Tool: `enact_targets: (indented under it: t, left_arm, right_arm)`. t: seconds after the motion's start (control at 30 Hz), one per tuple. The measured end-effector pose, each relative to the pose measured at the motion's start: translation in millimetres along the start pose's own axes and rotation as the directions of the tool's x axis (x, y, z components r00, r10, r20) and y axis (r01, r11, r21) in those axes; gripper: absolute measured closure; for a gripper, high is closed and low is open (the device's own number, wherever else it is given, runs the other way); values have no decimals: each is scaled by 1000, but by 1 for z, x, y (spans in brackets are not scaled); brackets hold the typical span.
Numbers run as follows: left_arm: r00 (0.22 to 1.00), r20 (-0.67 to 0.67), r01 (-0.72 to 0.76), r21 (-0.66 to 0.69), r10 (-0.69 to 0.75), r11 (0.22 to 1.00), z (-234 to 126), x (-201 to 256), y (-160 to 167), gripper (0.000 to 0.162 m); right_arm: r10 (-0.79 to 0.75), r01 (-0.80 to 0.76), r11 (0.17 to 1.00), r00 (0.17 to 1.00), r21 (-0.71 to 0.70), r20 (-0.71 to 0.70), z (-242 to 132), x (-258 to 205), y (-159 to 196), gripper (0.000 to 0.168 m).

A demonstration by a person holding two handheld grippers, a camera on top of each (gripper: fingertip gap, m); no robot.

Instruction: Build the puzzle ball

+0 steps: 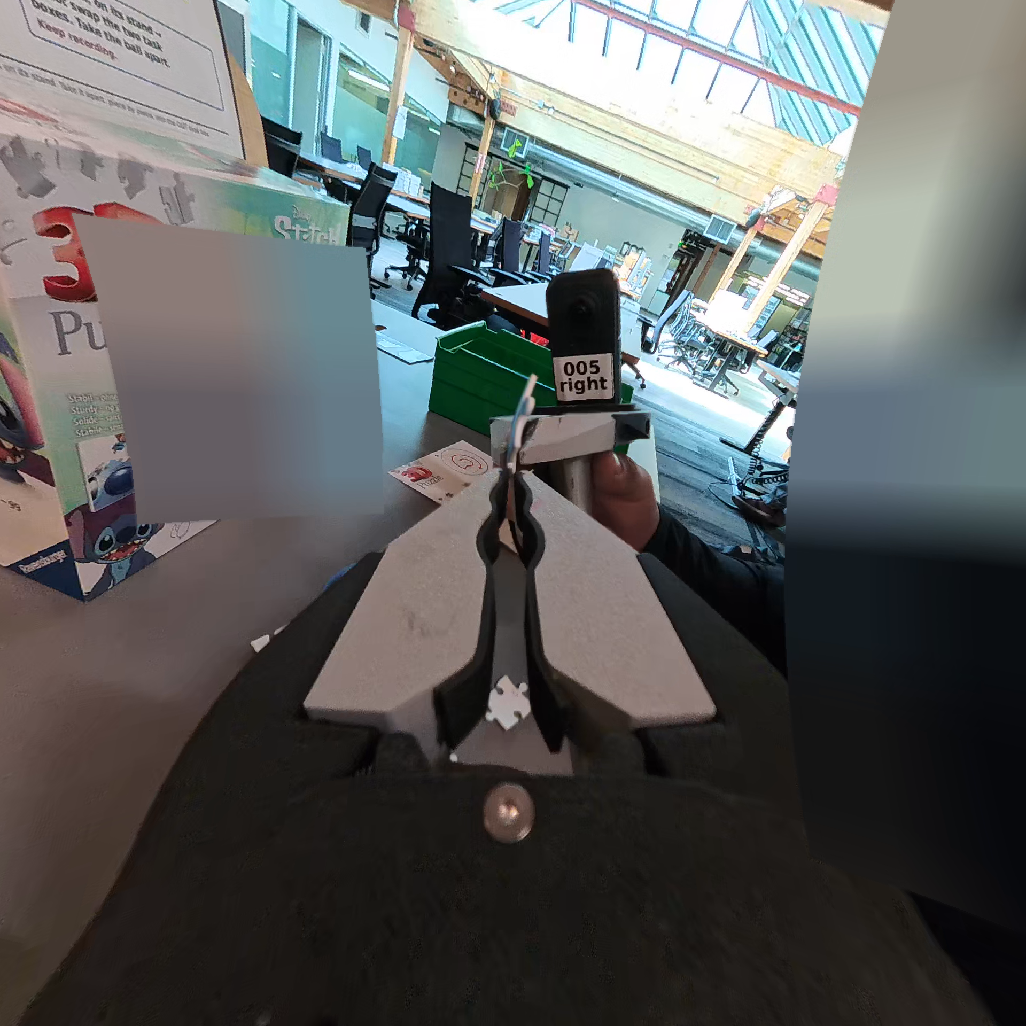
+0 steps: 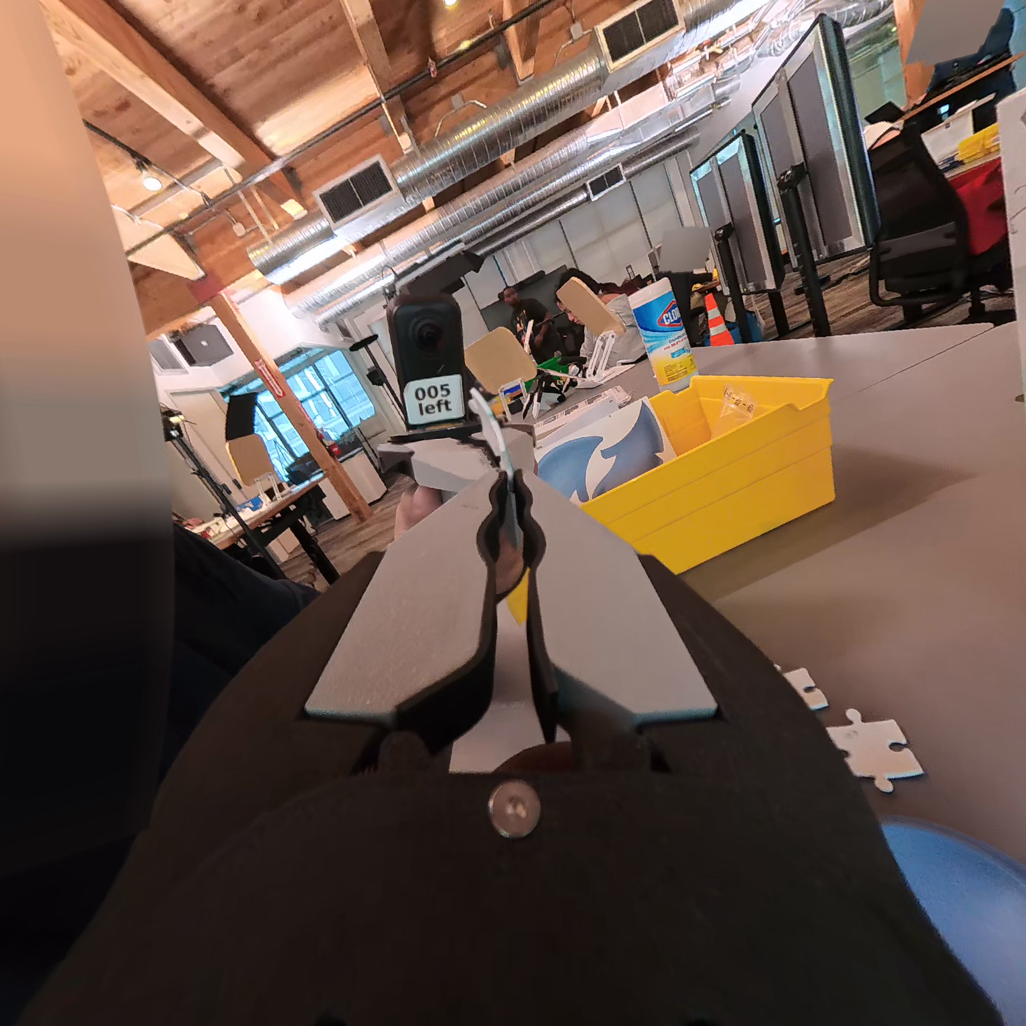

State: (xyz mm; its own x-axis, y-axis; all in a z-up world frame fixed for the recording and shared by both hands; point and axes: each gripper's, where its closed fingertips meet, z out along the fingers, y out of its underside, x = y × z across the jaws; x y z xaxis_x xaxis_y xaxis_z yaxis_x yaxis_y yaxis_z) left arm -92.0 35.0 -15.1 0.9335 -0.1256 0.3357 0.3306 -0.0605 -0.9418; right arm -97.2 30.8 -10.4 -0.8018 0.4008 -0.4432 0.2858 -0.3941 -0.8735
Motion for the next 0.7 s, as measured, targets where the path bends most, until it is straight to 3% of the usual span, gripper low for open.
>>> enact_targets:
  t: [0.23,0.7]
  left_arm:
    - [1000,-8,9,-57,-9,998,2,-1,9,162]
    - [1000,-11,7,-143,-9,990,7,0,25,162]
  right_arm:
    - [-162,158,985,984,-63,-70,-2,2,4,168]
    - [-238,231,969,967,-86,-89,-2,-1,4,168]
